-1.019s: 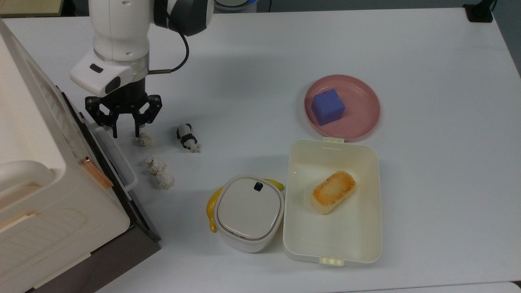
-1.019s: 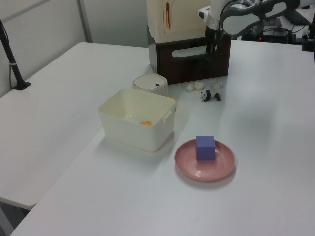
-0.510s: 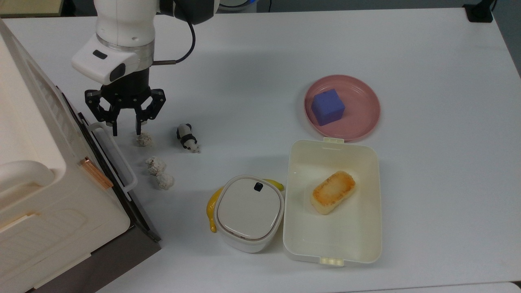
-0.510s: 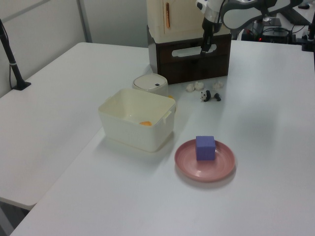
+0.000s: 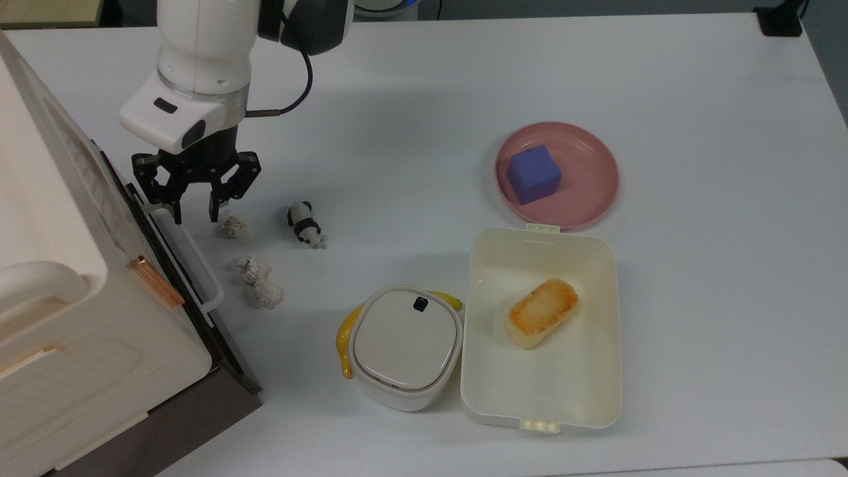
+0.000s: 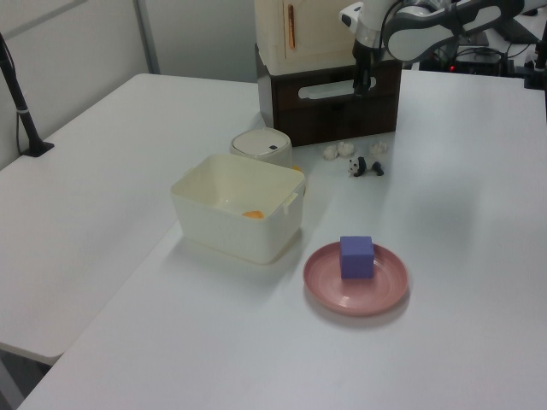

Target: Slide the drawer open

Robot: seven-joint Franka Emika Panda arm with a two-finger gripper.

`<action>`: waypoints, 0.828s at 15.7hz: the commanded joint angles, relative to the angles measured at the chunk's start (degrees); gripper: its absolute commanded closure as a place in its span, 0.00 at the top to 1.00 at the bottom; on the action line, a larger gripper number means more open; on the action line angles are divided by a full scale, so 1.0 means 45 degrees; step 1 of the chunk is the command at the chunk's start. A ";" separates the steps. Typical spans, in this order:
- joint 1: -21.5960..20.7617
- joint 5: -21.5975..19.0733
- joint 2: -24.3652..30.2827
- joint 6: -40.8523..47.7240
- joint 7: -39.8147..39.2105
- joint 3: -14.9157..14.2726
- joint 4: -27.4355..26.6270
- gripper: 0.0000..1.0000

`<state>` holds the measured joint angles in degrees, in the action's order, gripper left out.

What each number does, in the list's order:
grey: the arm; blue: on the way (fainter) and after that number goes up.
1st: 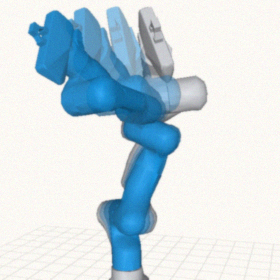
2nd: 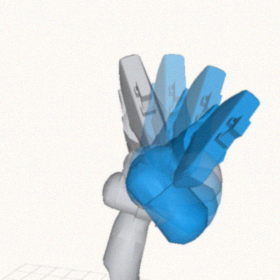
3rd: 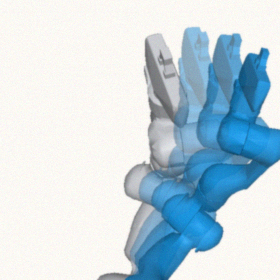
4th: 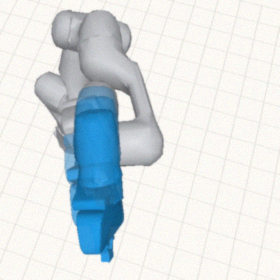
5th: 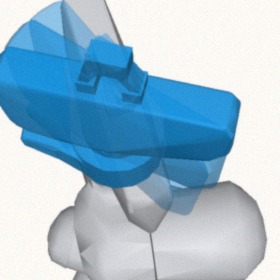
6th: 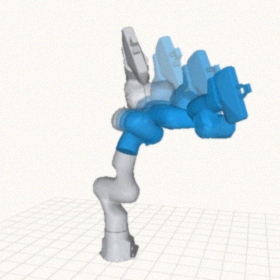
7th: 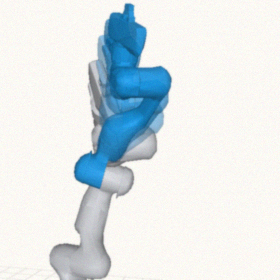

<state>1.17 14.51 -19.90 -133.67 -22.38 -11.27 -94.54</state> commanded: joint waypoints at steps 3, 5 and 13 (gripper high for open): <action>-0.0142 0.0467 0.0028 -0.0491 -0.0221 -0.0542 0.0051 0.43; -0.0142 0.0603 0.0047 -0.0550 -0.0434 -0.0542 0.0071 0.43; -0.0220 0.1073 -0.0265 -0.0687 -0.0846 -0.0562 -0.0066 0.43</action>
<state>1.20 18.60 -20.64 -134.78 -24.94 -12.84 -94.03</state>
